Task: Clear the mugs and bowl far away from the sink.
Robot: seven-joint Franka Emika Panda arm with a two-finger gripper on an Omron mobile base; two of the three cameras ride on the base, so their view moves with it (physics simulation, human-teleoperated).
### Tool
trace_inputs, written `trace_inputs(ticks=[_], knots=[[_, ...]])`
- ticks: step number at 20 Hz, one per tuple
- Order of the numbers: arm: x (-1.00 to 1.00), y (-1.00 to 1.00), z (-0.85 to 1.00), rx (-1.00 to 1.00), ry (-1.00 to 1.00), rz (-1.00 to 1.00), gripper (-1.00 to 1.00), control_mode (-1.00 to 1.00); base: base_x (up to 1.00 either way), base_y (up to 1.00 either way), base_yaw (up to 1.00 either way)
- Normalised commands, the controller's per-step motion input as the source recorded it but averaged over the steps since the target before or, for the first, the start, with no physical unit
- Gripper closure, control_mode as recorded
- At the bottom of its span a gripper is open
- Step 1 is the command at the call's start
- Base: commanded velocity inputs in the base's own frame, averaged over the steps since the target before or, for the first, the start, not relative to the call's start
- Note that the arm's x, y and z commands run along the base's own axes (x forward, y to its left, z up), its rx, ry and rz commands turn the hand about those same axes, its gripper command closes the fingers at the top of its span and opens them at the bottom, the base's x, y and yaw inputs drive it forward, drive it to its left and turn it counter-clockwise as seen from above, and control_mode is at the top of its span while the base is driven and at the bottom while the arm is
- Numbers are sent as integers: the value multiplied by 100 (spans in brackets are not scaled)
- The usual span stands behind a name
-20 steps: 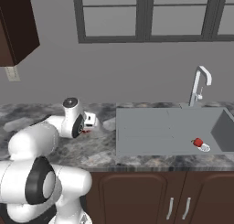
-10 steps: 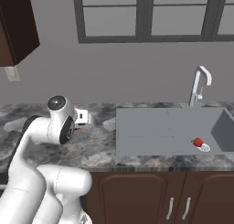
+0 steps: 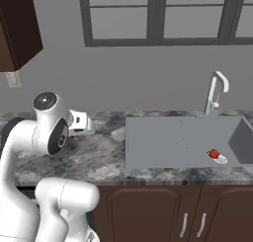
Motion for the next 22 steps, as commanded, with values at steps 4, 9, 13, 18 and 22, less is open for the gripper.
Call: trace_inputs(ticks=[4, 9, 13, 18, 22], knots=[[-26, -8, 64, 8, 31, -2, 100, -100, 0, 0, 0], [-44, 0, 6, 1, 14, 0, 100, -100, 0, 0, 0], [-49, 0, 5, -7, 0, 0, 100, -100, 0, 0, 0], [-38, 0, 14, -3, -1, -4, 100, -100, 0, 0, 0], [-16, -1, 33, 0, -2, 0, 100, -100, 0, 0, 0]])
